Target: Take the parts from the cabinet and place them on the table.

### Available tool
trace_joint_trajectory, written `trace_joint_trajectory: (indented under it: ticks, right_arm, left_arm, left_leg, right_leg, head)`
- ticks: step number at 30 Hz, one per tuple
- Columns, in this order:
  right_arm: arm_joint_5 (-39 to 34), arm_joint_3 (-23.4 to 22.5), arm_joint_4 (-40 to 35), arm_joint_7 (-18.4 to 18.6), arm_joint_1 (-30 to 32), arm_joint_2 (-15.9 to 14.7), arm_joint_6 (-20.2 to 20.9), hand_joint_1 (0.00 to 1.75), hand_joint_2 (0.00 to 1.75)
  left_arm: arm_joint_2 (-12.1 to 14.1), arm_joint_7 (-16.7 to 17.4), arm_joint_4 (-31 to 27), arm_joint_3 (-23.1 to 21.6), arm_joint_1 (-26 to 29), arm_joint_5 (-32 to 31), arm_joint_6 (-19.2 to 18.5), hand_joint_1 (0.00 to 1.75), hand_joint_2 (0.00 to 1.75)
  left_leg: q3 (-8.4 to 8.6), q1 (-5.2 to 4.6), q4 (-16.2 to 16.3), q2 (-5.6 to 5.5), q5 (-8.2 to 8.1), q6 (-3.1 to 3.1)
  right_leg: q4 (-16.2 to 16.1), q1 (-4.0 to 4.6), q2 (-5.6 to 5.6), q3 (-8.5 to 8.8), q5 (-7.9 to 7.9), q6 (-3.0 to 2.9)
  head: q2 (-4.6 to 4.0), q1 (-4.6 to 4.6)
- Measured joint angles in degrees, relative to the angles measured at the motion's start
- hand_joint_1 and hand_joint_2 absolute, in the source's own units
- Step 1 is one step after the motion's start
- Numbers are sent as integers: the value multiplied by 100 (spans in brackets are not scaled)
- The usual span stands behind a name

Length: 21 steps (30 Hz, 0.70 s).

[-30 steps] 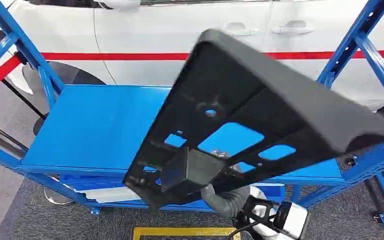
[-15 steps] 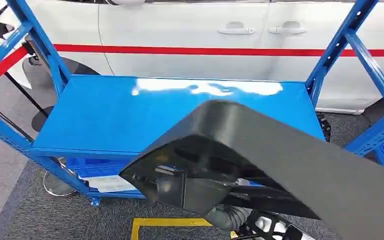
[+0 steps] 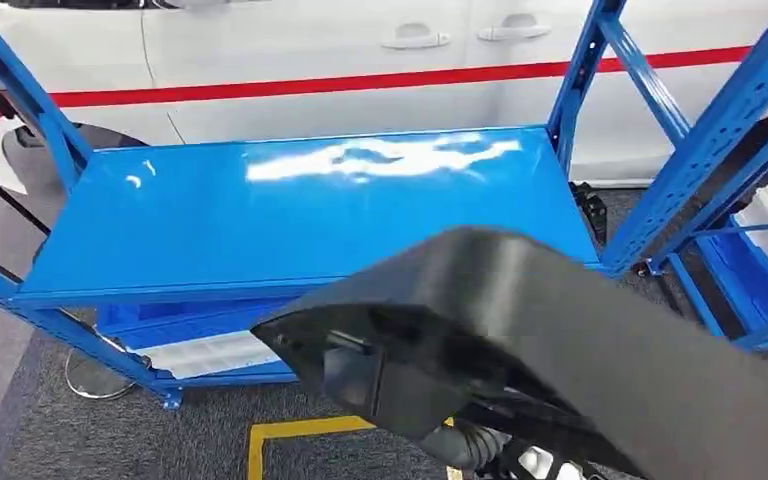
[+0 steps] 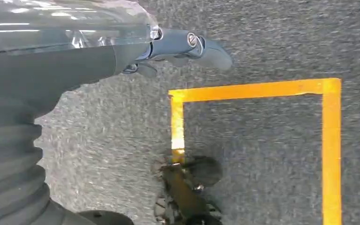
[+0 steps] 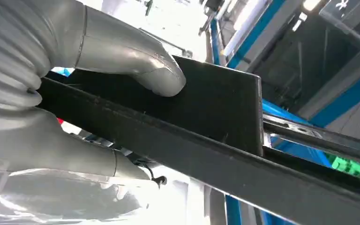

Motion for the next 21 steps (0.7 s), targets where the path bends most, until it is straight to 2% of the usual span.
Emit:
trace_joint_trajectory:
  ticks: [1, 2, 3, 4, 5, 6, 7, 10, 11, 12, 13, 14, 15, 16, 17, 18, 19, 20, 21]
  right_arm:
    - [2, 0, -11, 0, 35, -9, -16, 175, 175]
    - [4, 0, -37, 0, 59, -37, -44, 175, 175]
    - [-24, 0, -57, 0, 76, -68, -46, 175, 175]
    - [-44, 0, -79, 0, 97, -88, -46, 175, 175]
    - [-61, 0, -112, 0, 107, -110, -42, 175, 175]
    - [-101, 0, -157, 0, 111, -133, -22, 175, 175]
    - [-131, 0, -175, 0, 117, -151, -13, 175, 175]
    - [-140, 0, -179, 0, 136, -182, 11, 175, 175]
    - [-136, 0, -184, 0, 139, -206, 11, 175, 175]
    - [-129, -2, -197, 0, 153, -223, 11, 175, 175]
    - [-127, -4, -212, 0, 161, -247, 11, 175, 175]
    - [-127, -4, -212, 0, 164, -260, 11, 175, 175]
    - [-125, -4, -210, 0, 174, -276, 11, 175, 175]
    - [-125, -4, -212, 0, 185, -293, 11, 175, 175]
    - [-127, -4, -212, 0, 189, -302, 11, 175, 175]
    - [-127, -4, -212, 0, 190, -315, 11, 175, 175]
    - [-127, -4, -212, 0, 191, -317, 11, 175, 175]
    - [-127, -4, -212, 0, 190, -319, 11, 175, 175]
    - [-127, -4, -221, 0, 188, -322, 11, 175, 175]
  left_arm:
    - [0, 2, 0, -7, -11, -9, 0, 0, 175]
    - [-5, 13, 0, -13, -25, -29, 0, 0, 175]
    - [-11, 33, 0, -18, -41, -48, 2, 0, 175]
    - [-13, 35, 0, -18, -57, -50, 9, 0, 175]
    - [-13, 35, 0, -18, -72, -50, 18, 0, 175]
    - [-2, 35, -9, -18, -84, -50, 46, 0, 175]
    - [-9, 28, -9, -18, -88, -50, 57, 0, 175]
    - [-18, 20, -9, -18, -76, -55, 77, 0, 175]
    - [-40, 15, -7, -18, -74, -57, 76, 0, 175]
    - [-44, 15, -9, -18, -76, -57, 79, 0, 175]
    - [-48, 11, -9, -18, -81, -61, 79, 0, 175]
    - [-50, 9, -9, -18, -75, -59, 79, 0, 175]
    - [-59, 9, -9, -18, -65, -61, 79, 0, 175]
    - [-79, 9, -9, -18, -59, -61, 79, 0, 175]
    - [-85, 7, -9, -18, -59, -61, 79, 0, 175]
    - [-90, 7, -9, -18, -58, -61, 79, 0, 175]
    - [-96, 7, -9, -18, -57, -61, 79, 0, 175]
    - [-103, 7, -9, -18, -58, -61, 79, 0, 175]
    - [-105, 7, -9, -18, -61, -61, 79, 0, 175]
  left_leg:
    - [14, 0, 219, -2, -1, 8]
    - [149, 0, 177, -2, 147, 27]
    - [368, -4, -71, -3, 354, 60]
    - [671, -17, -480, -5, 552, 107]
    - [1058, -41, -1016, -13, 644, 184]
    - [1421, -78, -1562, -30, 461, 284]
    - [1574, -87, -1863, -23, 411, 256]
    - [1468, -156, -1857, -19, 574, 333]
    - [1401, -105, -1982, -3, 721, 355]
    - [1346, -77, -2034, 21, 846, 382]
    - [1265, -66, -2036, 23, 925, 414]
    - [1156, -59, -2022, 25, 998, 407]
    - [1060, -61, -2009, 31, 1061, 402]
    - [956, -62, -1985, 39, 1126, 398]
    - [830, -61, -1945, 50, 1187, 390]
    - [708, -60, -1895, 55, 1242, 373]
    - [594, -59, -1839, 60, 1284, 357]
    - [508, -59, -1780, 59, 1315, 336]
    - [463, -60, -1710, 58, 1335, 311]
  right_leg:
    - [2, 13, 19, -79, 62, -2]
    - [6, 27, 40, -157, 124, 0]
    - [8, 40, 56, -226, 183, 6]
    - [8, 58, 75, -288, 240, 11]
    - [8, 70, 92, -342, 303, 15]
    - [11, 68, 96, -364, 355, 33]
    - [5, 60, 102, -370, 414, 73]
    - [-131, 3, 100, -351, 628, 188]
    - [-242, 41, 127, -371, 675, 228]
    - [-122, 10, 130, -452, 444, 231]
    - [184, 9, 124, -572, 21, 252]
    - [627, -9, 122, -690, -399, 285]
    - [1065, -24, 116, -764, -651, 313]
    - [1444, -30, 113, -804, -703, 331]
    - [1688, -30, 112, -771, -519, 345]
    - [1661, -31, 111, -621, -260, 349]
    - [1400, -32, 106, -343, -65, 342]
    - [973, -32, 97, 28, -43, 327]
    - [436, -31, 88, 484, -255, 303]
  head:
    - [0, -2]
    - [0, -2]
    - [0, -2]
    - [0, -2]
    - [0, -2]
    - [0, -2]
    - [0, 0]
    - [0, -4]
    - [0, 0]
    - [0, -2]
    - [0, -2]
    - [0, 0]
    - [0, -2]
    - [0, -2]
    - [0, 0]
    - [0, 0]
    - [0, -2]
    - [0, -2]
    - [0, -2]
